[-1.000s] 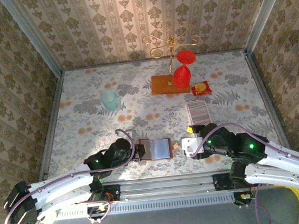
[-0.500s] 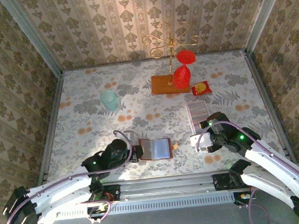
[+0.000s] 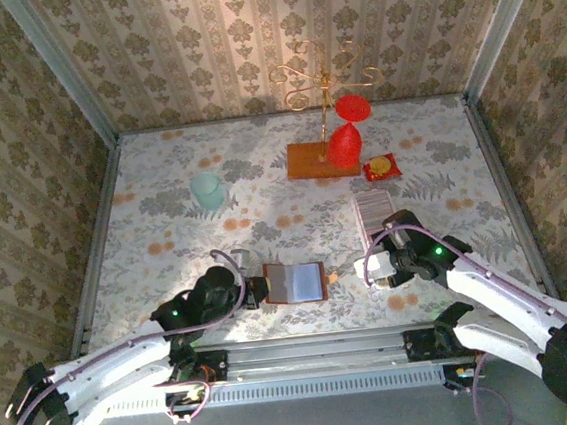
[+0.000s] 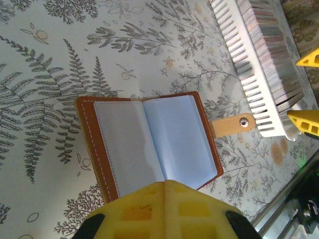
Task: Put the credit cards into the card holder
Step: Pick up the credit card from the storage box.
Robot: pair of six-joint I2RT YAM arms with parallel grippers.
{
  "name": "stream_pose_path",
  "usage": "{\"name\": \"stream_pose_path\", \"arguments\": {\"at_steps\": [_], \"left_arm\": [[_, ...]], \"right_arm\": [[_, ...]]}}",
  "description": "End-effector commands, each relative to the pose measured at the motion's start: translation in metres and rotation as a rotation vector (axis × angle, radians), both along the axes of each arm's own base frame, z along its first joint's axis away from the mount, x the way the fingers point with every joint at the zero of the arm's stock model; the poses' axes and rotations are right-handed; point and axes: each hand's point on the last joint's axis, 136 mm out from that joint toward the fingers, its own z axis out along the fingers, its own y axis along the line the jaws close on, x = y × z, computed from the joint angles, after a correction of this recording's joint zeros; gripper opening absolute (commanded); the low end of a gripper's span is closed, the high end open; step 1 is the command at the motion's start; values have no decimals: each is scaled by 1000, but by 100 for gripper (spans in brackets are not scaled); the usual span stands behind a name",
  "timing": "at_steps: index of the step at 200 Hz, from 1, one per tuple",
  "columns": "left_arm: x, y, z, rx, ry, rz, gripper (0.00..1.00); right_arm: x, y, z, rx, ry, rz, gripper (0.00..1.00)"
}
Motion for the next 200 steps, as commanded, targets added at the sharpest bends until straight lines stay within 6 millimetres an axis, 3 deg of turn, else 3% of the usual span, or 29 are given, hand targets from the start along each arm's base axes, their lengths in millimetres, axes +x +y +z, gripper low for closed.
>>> {"name": "stream_pose_path", "arguments": {"at_steps": [1, 119, 200], "left_arm": [[0, -2, -1, -7, -15, -19, 0], [-2, -2, -5, -18, 11, -19, 0], [-2, -4, -3, -36, 19, -14, 0]], "right_arm": [[6, -8, -3, -47, -16, -3, 73], [-4, -16, 0, -79, 7, 10, 17], [-5, -16, 8, -53, -24, -4, 12]]}}
